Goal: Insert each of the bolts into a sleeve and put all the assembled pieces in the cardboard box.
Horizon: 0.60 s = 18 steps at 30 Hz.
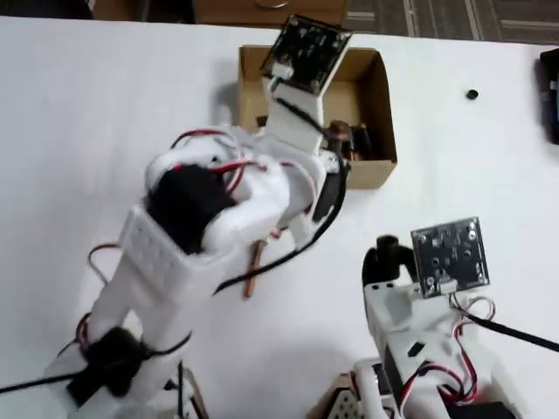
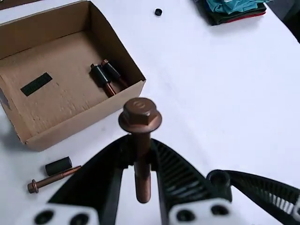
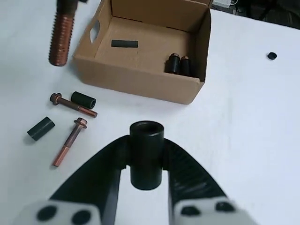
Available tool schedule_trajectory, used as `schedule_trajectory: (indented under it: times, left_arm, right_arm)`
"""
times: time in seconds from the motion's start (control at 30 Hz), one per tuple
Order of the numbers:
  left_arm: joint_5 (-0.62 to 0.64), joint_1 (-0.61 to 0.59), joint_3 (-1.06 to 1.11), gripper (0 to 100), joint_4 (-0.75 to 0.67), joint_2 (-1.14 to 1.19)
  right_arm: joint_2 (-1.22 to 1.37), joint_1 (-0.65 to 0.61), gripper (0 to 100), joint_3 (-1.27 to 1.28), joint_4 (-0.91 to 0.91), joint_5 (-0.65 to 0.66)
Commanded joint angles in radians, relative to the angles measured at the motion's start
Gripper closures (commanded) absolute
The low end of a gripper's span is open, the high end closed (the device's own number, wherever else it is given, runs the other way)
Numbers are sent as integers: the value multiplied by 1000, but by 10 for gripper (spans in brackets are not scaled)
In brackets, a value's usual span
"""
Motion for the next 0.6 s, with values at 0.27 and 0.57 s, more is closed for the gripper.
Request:
schedule_trajectory:
  times: [0.27,0.57]
  left_arm:
    - [12,18,556,977,-276,-482]
    - [121,28,954,977,-430,-750]
  right_arm:
    - [-58,-271,978,103,-21,-210]
    - [-61,-341,979,152,-35,-244]
